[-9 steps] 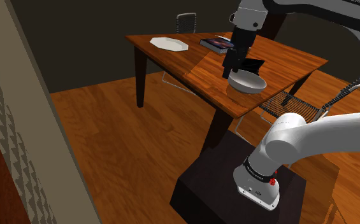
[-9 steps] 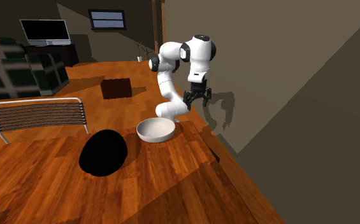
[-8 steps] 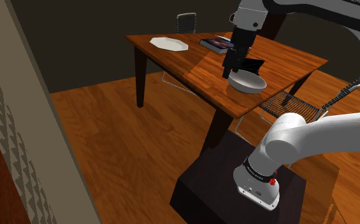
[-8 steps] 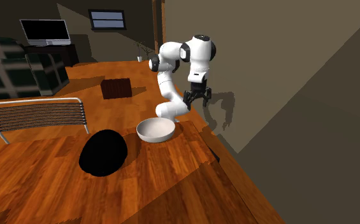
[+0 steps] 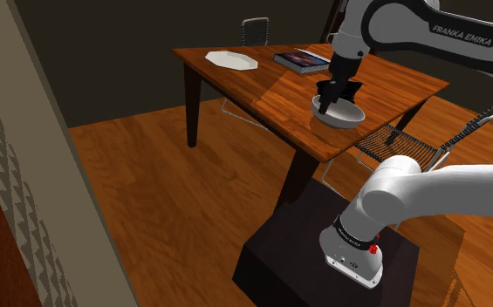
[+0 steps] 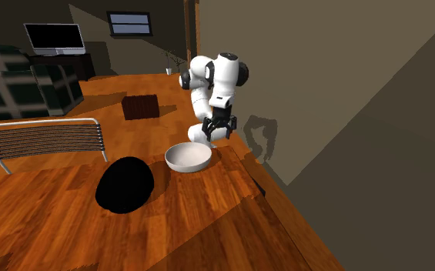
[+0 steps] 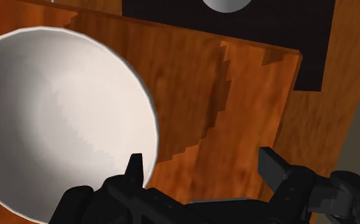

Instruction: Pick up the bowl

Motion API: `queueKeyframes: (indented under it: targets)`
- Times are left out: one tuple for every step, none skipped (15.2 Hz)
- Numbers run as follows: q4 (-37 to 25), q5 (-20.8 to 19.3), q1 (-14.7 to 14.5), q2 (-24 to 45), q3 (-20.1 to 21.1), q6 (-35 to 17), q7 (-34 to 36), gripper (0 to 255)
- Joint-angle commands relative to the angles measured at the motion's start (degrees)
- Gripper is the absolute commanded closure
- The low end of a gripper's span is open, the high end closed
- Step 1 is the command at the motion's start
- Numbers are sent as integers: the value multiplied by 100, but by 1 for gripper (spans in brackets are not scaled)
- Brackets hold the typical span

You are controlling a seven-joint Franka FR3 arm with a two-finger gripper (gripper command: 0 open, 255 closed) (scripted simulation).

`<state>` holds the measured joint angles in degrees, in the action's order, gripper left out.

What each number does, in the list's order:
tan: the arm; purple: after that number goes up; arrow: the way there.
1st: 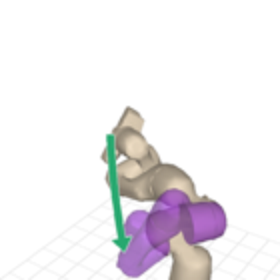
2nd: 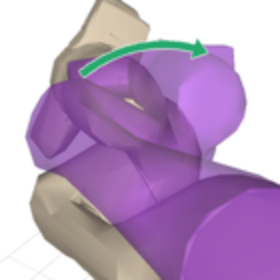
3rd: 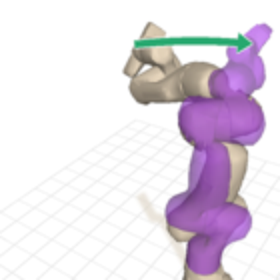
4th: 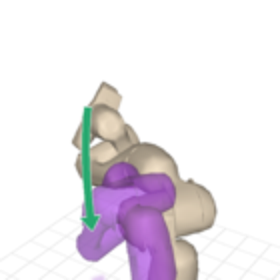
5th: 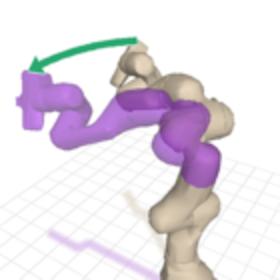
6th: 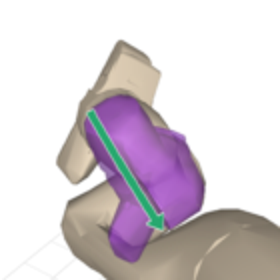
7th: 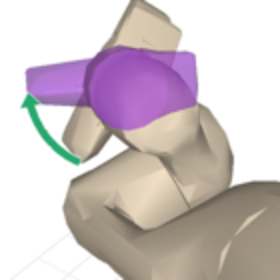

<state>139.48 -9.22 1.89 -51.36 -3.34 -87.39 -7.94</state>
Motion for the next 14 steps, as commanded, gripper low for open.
queueKeyframes:
  targets:
    - [190,-331,88,-107,-145,-192,-218,0]
    - [287,-499,139,-164,-231,-292,-330,0]
    - [335,-587,165,-192,-278,-345,-387,0]
    - [422,-595,167,-213,-286,-411,-375,0]
    - [510,-604,169,-233,-295,-477,-363,0]
    - [596,-613,171,-253,-303,-543,-350,0]
    - [682,-622,174,-271,-312,-609,-338,0]
    - [767,-632,176,-288,-321,-676,-326,0]
    - [851,-642,179,-304,-330,-744,-313,0]
    - [934,-652,182,-318,-340,-812,-301,0]
    - [983,-657,184,-327,-345,-851,-294,0]
    - [982,-658,184,-326,-345,-851,-294,0]
    - [994,-654,182,-339,-339,-849,-288,255]
    - [996,-654,183,-343,-340,-847,-289,255]
